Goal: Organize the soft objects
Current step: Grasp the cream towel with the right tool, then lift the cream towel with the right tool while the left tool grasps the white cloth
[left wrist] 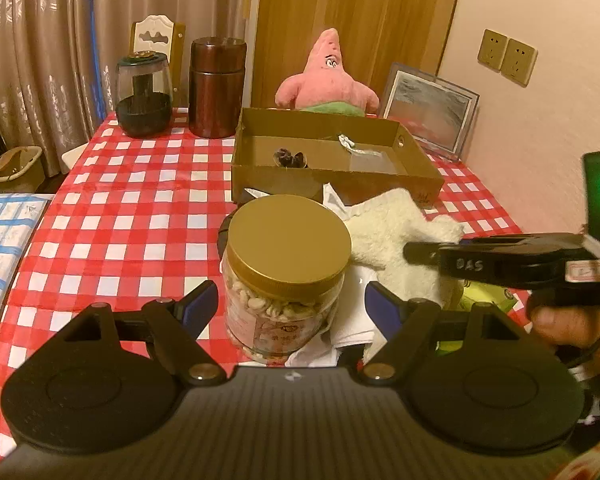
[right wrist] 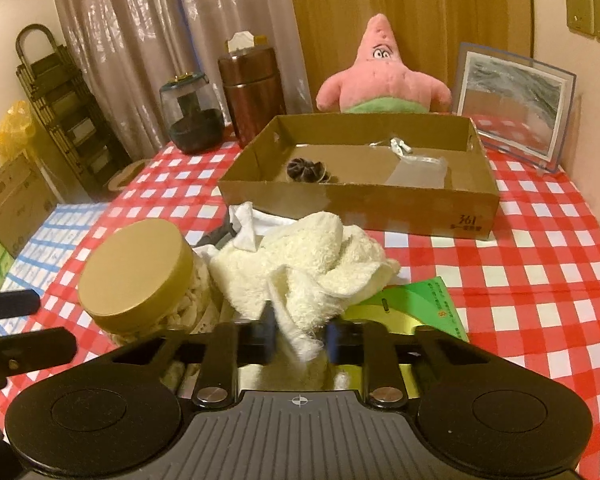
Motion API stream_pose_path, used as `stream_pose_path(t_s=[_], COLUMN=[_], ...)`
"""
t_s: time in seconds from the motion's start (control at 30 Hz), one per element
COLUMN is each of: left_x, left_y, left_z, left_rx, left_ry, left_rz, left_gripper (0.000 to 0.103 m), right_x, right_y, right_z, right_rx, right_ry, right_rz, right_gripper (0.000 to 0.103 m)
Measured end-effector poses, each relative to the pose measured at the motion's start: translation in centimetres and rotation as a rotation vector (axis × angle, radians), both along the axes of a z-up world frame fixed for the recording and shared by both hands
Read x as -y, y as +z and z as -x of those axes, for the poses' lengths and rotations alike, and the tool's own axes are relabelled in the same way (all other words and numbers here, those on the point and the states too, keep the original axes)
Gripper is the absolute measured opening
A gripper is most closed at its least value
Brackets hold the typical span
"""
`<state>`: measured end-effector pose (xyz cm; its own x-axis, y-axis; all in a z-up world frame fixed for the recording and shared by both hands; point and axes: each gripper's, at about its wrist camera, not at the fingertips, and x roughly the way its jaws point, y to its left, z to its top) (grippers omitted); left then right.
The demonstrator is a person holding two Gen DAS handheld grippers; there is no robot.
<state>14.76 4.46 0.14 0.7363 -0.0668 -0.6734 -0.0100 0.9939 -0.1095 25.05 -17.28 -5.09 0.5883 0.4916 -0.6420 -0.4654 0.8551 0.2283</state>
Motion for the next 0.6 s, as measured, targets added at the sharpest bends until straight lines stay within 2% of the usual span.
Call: stream_pose_path(t_s=[0.33, 0.6], left_x=[1.1, 3.4], left_y=[0.1, -0.8], left_z=[1.0, 1.2], left_rx=[0.003, 0.014], left_ry=[-0.025, -0.086], left_rz=[0.017, 0.025], left_gripper=[0.078, 0.077], right_x=[4.0, 8.2], right_y=[4.4, 7.0], right_z=[3.2, 5.0], right_rx=[0.095, 0.145], right_ry=[-0.075, -0.183], right_rz=[-0.067, -0.069], right_gripper=[0.017, 0.017])
